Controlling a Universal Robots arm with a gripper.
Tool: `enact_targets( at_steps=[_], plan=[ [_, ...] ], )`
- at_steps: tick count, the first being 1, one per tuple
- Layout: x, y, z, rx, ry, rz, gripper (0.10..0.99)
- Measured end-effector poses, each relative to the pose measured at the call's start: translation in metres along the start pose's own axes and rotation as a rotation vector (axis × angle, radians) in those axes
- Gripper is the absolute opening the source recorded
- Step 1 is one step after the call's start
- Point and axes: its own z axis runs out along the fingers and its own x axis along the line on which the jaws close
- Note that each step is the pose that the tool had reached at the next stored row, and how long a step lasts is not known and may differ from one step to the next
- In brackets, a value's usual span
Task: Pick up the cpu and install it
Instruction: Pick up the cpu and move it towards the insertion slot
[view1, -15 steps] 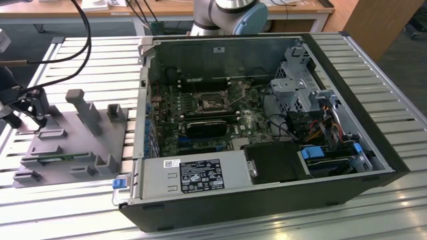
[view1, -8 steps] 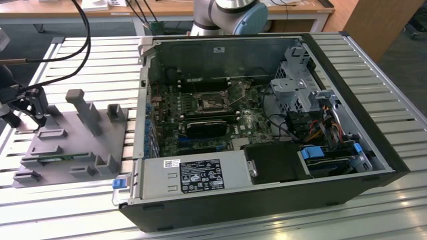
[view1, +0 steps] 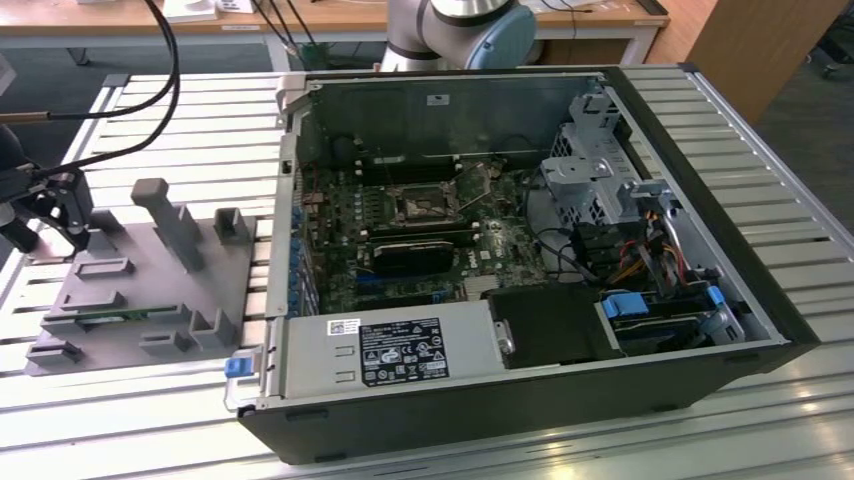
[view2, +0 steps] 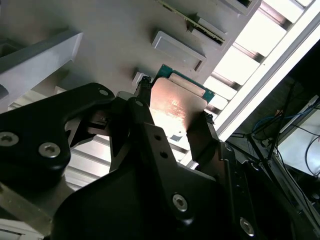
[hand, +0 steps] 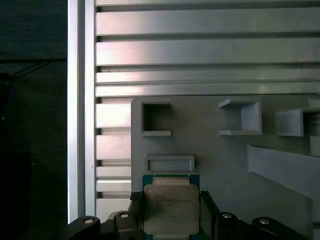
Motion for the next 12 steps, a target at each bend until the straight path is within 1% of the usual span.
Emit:
enact_targets(
  at_steps=[12],
  plan=[
    [0.0001, 0.0004, -0.0067, 0.0, 0.0, 0.0, 0.541]
  ],
)
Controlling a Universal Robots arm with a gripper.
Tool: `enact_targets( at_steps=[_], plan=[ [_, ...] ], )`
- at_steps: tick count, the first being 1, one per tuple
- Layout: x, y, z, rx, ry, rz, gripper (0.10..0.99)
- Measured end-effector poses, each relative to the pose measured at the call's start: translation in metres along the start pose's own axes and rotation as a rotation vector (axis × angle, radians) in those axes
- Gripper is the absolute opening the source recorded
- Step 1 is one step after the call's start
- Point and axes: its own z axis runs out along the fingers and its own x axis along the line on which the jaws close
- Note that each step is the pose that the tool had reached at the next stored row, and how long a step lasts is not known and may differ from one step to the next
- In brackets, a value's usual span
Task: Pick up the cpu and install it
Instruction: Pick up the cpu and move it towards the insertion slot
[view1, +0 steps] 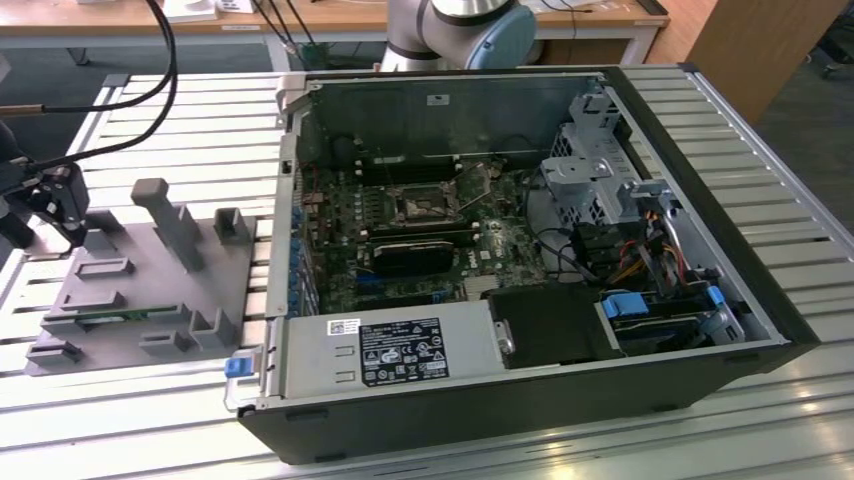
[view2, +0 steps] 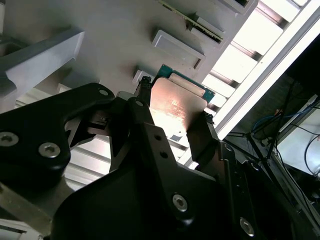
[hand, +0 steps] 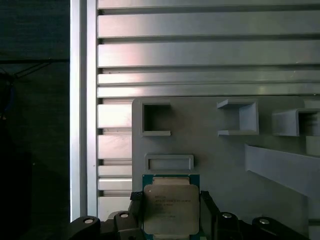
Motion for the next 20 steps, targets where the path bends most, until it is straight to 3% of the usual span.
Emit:
enact_targets(
  at_steps=[20],
  plan=[
    [0.0001, 0.0006, -0.0083, 0.0, 0.0001, 0.0, 0.541]
  ],
)
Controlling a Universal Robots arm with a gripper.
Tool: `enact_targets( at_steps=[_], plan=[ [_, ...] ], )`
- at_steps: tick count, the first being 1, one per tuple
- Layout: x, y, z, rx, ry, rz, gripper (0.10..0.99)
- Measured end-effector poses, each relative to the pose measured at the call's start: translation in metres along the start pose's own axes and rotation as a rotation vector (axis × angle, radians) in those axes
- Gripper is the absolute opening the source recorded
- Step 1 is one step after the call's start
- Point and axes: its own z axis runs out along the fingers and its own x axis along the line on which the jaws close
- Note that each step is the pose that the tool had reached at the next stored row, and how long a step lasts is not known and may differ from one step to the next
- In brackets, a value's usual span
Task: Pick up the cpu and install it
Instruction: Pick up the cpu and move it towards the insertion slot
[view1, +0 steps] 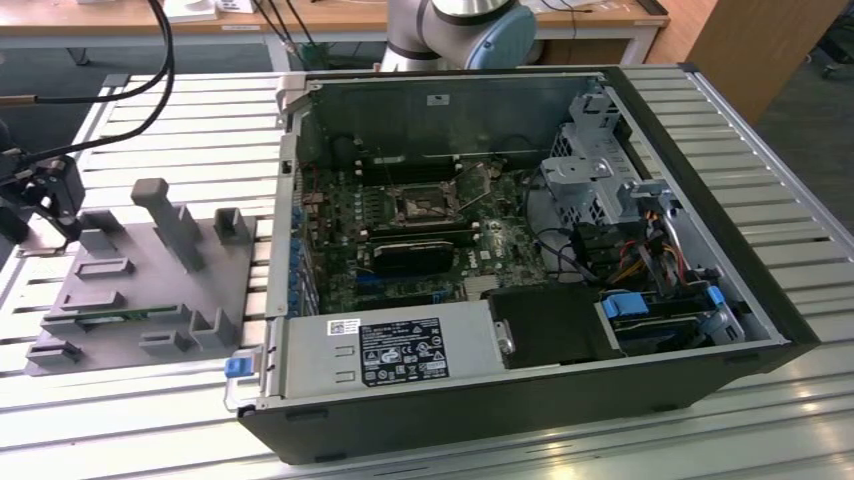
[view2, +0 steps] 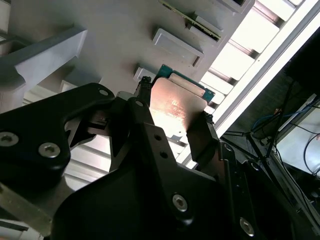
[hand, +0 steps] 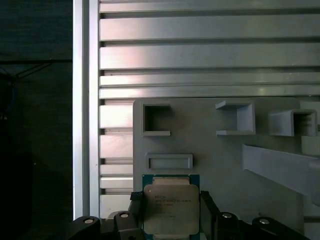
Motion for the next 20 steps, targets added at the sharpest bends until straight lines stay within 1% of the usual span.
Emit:
enact_targets(
  at_steps=[4, 6, 8, 12, 20],
  plan=[
    [0.0001, 0.0005, -0.0034, 0.0, 0.0001, 0.0, 0.541],
    [0.0001, 0.0008, -0.0072, 0.0, 0.0, 0.0, 0.541],
    [0.0003, 0.0012, -0.0127, 0.0, 0.0001, 0.0, 0.541],
    [0.0005, 0.0025, -0.0265, 0.0, -0.0001, 0.0, 0.541],
    [0.0011, 0.0053, -0.0599, 0.0, 0.0001, 0.0, 0.541]
  ],
)
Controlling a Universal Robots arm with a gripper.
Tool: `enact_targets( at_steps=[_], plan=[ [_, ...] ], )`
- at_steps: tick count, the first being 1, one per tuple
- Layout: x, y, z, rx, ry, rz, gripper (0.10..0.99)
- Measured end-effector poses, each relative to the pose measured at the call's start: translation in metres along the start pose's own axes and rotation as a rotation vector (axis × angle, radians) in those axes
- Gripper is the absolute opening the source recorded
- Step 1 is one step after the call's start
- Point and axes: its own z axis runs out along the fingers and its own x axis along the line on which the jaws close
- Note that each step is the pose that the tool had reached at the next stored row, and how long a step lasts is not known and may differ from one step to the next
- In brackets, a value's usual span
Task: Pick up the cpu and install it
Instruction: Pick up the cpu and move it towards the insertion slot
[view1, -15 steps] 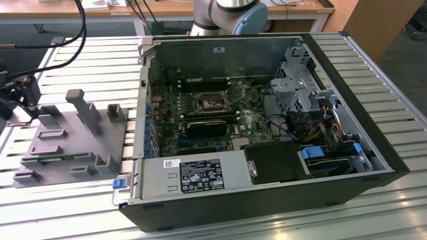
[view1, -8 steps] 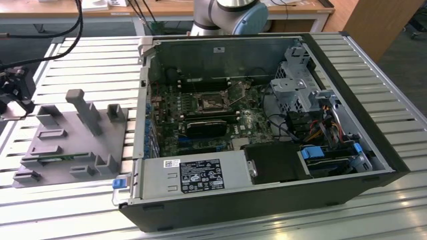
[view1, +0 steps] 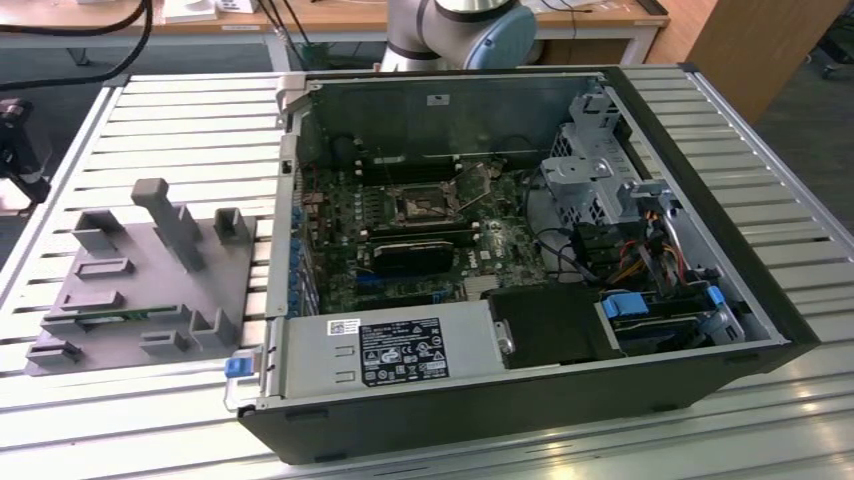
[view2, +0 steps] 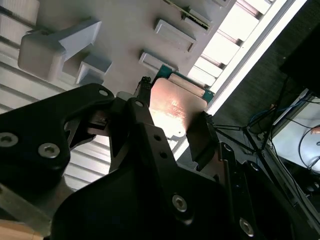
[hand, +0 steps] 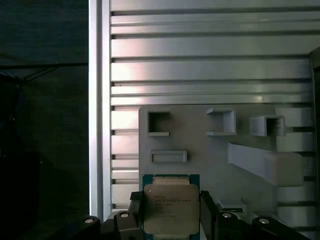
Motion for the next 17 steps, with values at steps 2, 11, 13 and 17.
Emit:
enact_targets(
  at_steps=[2, 11, 13, 17],
  plan=[
    [0.0001, 0.0006, -0.0074, 0.0, -0.0001, 0.0, 0.541],
    [0.0007, 0.0029, -0.0392, 0.0, 0.0, 0.0, 0.541],
    [0.0009, 0.0035, -0.0458, 0.0, -0.0001, 0.0, 0.541],
    [0.0011, 0.0044, -0.0565, 0.0, -0.0001, 0.0, 0.541]
  ],
)
